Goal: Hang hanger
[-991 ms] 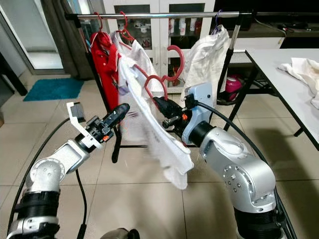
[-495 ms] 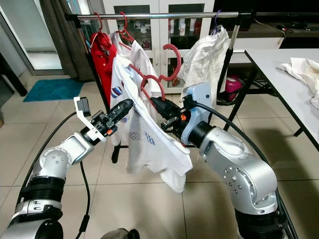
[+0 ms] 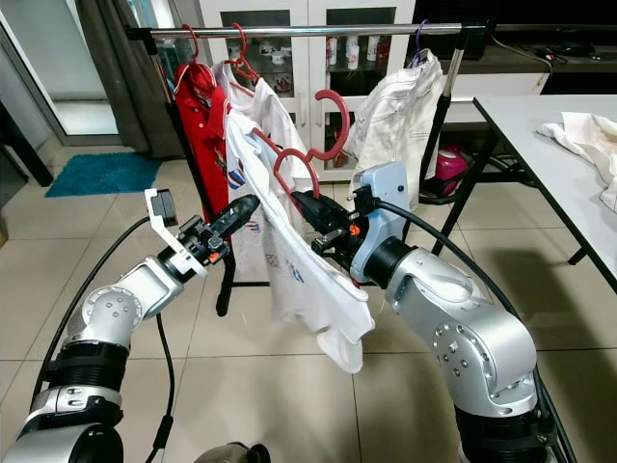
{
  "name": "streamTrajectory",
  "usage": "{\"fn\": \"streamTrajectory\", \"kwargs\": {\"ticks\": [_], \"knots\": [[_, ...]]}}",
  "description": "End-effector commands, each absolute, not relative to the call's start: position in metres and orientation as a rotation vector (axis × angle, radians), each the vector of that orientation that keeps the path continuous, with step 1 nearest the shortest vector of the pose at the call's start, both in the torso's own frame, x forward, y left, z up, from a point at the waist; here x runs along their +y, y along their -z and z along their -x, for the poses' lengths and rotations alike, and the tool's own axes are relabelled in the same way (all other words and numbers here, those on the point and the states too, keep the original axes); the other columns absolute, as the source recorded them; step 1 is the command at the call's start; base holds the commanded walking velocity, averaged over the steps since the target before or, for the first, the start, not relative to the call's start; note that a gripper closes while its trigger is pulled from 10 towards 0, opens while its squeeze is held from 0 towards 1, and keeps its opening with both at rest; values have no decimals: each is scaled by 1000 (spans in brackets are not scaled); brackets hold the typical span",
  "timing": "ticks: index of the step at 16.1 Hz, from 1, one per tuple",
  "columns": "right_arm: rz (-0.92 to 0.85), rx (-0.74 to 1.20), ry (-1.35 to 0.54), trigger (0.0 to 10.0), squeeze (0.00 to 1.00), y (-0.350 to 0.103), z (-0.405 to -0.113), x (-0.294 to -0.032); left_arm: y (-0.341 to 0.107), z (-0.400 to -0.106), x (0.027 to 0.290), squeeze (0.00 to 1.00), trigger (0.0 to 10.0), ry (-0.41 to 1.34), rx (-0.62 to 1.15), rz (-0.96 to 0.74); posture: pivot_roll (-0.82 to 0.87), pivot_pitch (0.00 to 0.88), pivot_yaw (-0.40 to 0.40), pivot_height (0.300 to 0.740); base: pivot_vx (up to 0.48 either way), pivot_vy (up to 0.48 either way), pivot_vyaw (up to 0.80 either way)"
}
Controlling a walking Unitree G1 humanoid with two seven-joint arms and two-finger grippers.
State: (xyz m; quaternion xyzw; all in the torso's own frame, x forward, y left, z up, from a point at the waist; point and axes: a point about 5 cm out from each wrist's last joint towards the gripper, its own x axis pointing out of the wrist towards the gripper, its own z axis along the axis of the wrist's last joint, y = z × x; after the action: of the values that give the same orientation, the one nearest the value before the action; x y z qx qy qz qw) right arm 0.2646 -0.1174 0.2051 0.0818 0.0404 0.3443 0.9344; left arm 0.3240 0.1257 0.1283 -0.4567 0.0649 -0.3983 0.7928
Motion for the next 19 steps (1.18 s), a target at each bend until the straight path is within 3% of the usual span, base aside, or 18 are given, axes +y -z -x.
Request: {"fn": "streamTrajectory", "kwargs": {"ticks": [1, 13, 14, 16, 17, 19], "knots": [[-162, 50, -722, 10000, 0, -213, -262, -115, -124, -324, 126, 0, 0, 845, 159, 959, -119, 0, 99, 740, 0, 0, 0], [-158, 58, -702, 10000, 0, -211, -263, -118, -118, -321, 136, 0, 0, 768, 120, 952, -124, 0, 95, 740, 0, 0, 0], [-137, 62, -708, 10000, 0, -211, -263, -119, -121, -321, 141, 0, 10000, 731, 94, 762, -130, 0, 97, 740, 0, 0, 0], [-121, 59, -710, 10000, 0, -211, -263, -119, -130, -326, 150, 0, 10000, 648, 16, 605, -128, 0, 103, 740, 0, 0, 0], [-116, 56, -709, 10000, 0, -211, -263, -118, -139, -328, 154, 1000, 10000, 623, -32, 524, -119, 0, 102, 740, 0, 0, 0], [-124, 55, -710, 10000, 0, -210, -262, -115, -156, -327, 151, 1000, 10000, 649, -80, 447, -113, 0, 101, 740, 0, 0, 0]]}}
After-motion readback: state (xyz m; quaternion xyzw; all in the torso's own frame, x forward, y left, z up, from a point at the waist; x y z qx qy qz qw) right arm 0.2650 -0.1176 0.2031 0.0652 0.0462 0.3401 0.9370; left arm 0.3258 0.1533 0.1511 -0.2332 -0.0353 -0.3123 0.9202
